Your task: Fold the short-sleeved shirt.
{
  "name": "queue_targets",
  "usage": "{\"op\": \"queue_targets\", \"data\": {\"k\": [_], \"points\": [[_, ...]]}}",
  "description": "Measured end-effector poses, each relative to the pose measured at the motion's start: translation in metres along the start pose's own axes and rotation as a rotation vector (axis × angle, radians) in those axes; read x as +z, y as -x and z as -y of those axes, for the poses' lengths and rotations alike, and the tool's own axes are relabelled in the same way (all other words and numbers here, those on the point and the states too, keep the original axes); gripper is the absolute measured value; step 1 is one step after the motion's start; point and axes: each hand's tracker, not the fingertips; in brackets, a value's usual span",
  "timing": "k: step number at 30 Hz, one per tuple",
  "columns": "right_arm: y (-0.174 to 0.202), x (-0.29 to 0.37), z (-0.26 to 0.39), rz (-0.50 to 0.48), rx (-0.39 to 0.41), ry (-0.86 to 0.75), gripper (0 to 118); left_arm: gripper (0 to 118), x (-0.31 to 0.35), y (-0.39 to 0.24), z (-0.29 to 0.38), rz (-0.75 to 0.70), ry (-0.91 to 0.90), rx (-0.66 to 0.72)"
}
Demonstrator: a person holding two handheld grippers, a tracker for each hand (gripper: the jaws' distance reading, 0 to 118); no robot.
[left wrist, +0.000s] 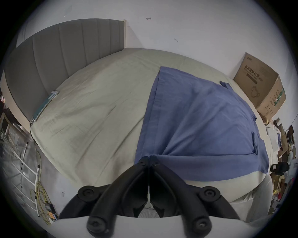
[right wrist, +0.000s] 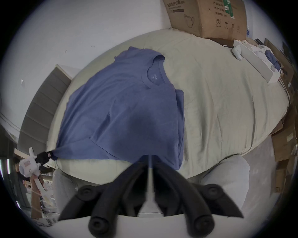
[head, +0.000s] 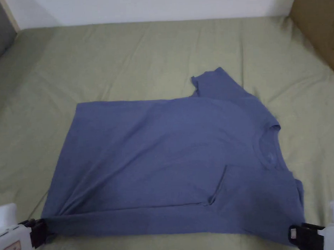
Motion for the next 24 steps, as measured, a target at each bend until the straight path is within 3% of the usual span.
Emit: {"op": "queue_targets", "data": {"k": [2, 3, 8, 9, 10, 11, 12, 14, 15, 16, 19, 24], "points": [[0.001, -0.005, 0.0, 0.025, 0.013, 0.004, 69, 0, 0.001, -0.001, 0.0, 0.013, 0.003, -0.01], [0.001, -0.006, 0.0, 0.035, 0.024, 0.003, 86, 0, 0.002, -0.001, 0.0, 0.01, 0.001, -0.016], [-0.006, -0.019, -0.007, 0.064, 0.037, -0.007, 85, 0, 0.009, -0.001, 0.002, -0.001, -0.001, -0.017], [-0.008, -0.022, -0.009, 0.08, 0.043, -0.003, 83, 0, 0.008, -0.001, 0.002, 0.001, 0.005, -0.017], [-0.01, -0.025, -0.01, 0.086, 0.054, 0.0, 72, 0, 0.011, -0.004, 0.001, -0.002, 0.008, -0.02], [-0.012, -0.03, -0.01, 0.086, 0.079, 0.003, 53, 0, 0.012, -0.006, 0.002, -0.005, 0.008, -0.028], [-0.013, -0.034, -0.011, 0.089, 0.09, 0.017, 8, 0, 0.012, -0.006, 0.003, -0.015, 0.007, -0.036], [-0.014, -0.041, -0.012, 0.125, 0.065, 0.053, 4, 0, 0.011, -0.008, 0.001, -0.02, 0.01, -0.042], [-0.013, -0.038, -0.012, 0.092, 0.059, 0.037, 4, 0, 0.012, -0.009, 0.001, -0.021, 0.012, -0.042], [-0.011, -0.033, -0.013, 0.053, 0.072, 0.035, 4, 0, 0.012, -0.01, 0.002, -0.019, 0.014, -0.036], [-0.002, -0.023, -0.014, 0.097, 0.147, 0.011, 4, 0, 0.015, -0.013, 0.0, -0.023, 0.015, -0.045], [0.003, -0.001, -0.025, 0.077, 0.14, -0.009, 4, 0, 0.019, -0.016, -0.006, -0.005, 0.022, -0.034]]}}
